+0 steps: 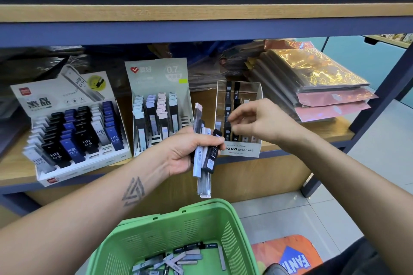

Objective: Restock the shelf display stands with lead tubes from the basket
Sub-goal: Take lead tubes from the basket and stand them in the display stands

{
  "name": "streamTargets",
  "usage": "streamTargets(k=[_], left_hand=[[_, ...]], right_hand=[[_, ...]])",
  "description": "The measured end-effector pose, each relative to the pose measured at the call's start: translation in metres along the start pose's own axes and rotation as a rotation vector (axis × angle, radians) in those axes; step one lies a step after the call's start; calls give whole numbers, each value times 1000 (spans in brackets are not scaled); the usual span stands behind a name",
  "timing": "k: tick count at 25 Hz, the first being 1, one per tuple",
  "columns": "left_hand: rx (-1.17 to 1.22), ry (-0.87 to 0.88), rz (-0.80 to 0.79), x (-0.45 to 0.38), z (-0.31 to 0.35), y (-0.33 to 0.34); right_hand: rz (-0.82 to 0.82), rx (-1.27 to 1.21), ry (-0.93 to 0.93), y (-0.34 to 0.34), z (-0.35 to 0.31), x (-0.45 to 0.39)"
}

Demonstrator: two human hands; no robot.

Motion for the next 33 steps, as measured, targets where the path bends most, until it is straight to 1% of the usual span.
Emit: streamTargets(k=[1,2,4,6,9,11,13,14,17,18,19,20,22,24,25,26,27,30,33], left_hand=[[-1,8,-12,1,0,1],[-11,14,-21,2,0,1],[-19,17,-34,4,-1,1],[-8,11,-41,6,-1,0],[-36,13,-16,11,2,-3],[-58,26,3,15,4,-6],[-77,54,27,19,5,-9],[-80,69,48,20,6,-10],[-49,93,89,24,9,-13],[-37,88,77,26,10,-13],[-21,82,59,29,12,-13],[5,82,40,31,13,-14],[71,95,27,38,18,-20],[103,107,31,45,24,-28],[101,113,43,50,26,-33],[93,117,59,56,27,-38],[82,120,76,61,27,-43],[49,124,126,78,27,-58],[33,125,193,96,33,-76]], right_hand=[[-111,-131,-12,5,-6,2],[-197,-180,-28,9,-9,4],[-286,-182,-65,15,-10,3],[-293,-259,-56,15,-6,-2],[-211,-462,33,12,0,-9],[-164,-477,52,12,3,-12],[-165,-411,4,13,2,-13],[-168,-310,-58,13,0,-12],[-146,174,-358,20,-7,-10],[-117,287,-442,23,-8,-12],[-90,336,-489,26,-9,-14],[-77,323,-500,27,-11,-15],[-112,183,-431,27,-15,-16],[-171,-86,-306,27,-20,-16],[-205,-239,-264,29,-24,-15],[-235,-336,-245,32,-29,-15],[-261,-372,-249,36,-34,-16],[-319,-366,-293,50,-55,-21],[-314,-365,-329,66,-79,-30]])
Point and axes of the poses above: each hand's wrist, its own x-axis away from the middle knuckle, its own y-axis out of the palm, z = x × y, the point moved 1 cm from there along -x, towards the middle knuckle, and after that the axes turned 7 degrees about -z, right-handed, at the moved point
